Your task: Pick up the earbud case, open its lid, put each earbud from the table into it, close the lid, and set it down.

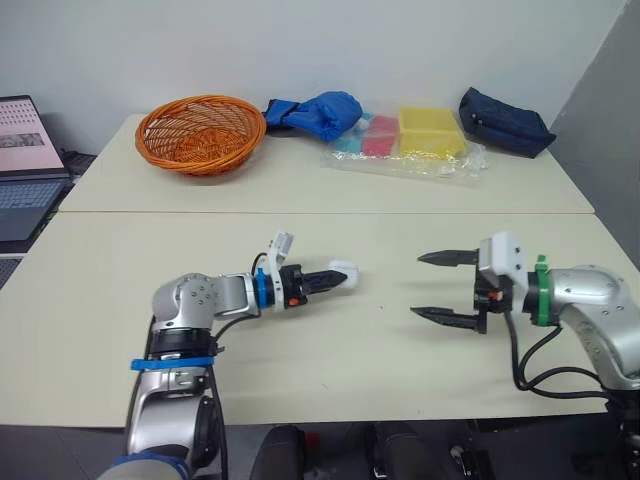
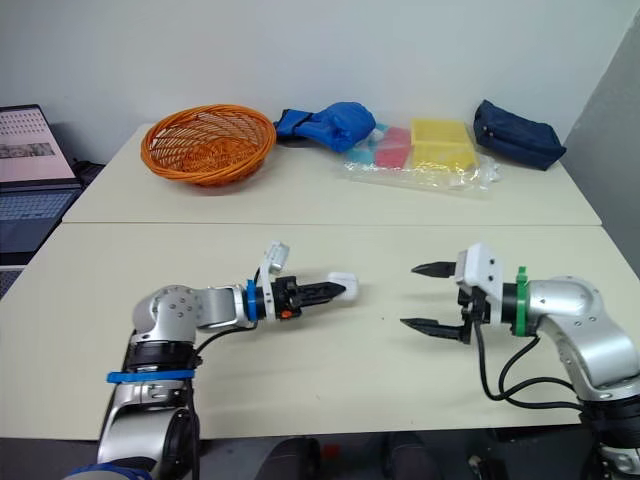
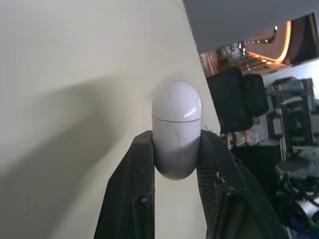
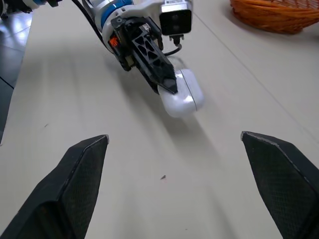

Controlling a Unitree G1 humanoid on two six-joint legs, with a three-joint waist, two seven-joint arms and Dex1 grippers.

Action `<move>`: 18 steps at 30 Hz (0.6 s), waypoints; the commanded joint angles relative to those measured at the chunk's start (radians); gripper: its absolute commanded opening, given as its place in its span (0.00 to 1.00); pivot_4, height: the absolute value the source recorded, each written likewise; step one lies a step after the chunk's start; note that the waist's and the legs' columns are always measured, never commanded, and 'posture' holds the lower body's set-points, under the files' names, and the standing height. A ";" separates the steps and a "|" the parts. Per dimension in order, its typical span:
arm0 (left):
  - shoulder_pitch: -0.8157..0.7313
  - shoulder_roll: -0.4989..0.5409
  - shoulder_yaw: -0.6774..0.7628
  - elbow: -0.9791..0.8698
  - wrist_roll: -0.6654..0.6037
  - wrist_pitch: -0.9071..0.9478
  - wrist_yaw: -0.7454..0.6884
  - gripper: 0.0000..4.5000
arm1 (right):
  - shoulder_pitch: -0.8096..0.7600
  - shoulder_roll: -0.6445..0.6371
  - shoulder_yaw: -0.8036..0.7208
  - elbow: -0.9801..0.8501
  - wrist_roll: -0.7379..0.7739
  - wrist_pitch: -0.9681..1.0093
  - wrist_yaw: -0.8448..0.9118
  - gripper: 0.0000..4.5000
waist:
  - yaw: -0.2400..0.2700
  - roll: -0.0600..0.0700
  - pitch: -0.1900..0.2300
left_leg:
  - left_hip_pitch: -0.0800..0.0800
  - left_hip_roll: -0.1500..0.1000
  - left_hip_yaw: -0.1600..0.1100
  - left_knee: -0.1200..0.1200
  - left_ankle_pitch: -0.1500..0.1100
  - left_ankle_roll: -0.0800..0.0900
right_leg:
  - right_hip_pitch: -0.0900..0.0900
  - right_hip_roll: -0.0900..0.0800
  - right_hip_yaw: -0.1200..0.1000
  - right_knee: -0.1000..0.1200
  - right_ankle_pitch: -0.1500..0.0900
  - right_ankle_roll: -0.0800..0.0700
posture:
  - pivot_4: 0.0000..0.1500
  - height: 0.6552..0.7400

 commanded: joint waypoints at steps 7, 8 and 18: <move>0.038 -0.015 0.000 -0.042 0.053 0.020 0.121 0.25 | -0.053 0.024 -0.017 0.056 -0.015 -0.031 -0.022 1.00 | 0.000 0.000 0.000 | 0.007 0.000 0.000 -0.001 0.000 0.000 | 0.005 0.000 0.001 0.002 0.000 -0.001 | 1.00 1.00; 0.041 -0.008 0.002 -0.054 0.051 0.026 0.123 0.33 | -0.057 0.024 -0.017 0.062 -0.014 -0.031 -0.020 1.00 | -0.001 0.000 0.000 | 0.007 0.000 0.000 -0.001 0.000 0.000 | 0.005 0.000 0.001 0.002 0.000 -0.001 | 1.00 1.00; 0.062 0.062 0.185 -0.170 0.017 0.047 0.204 1.00 | -0.088 0.044 0.005 0.184 -0.046 -0.103 0.019 1.00 | -0.006 0.000 0.000 | 0.011 0.000 0.001 -0.002 0.000 0.000 | 0.005 0.001 0.003 0.003 0.000 -0.002 | 1.00 1.00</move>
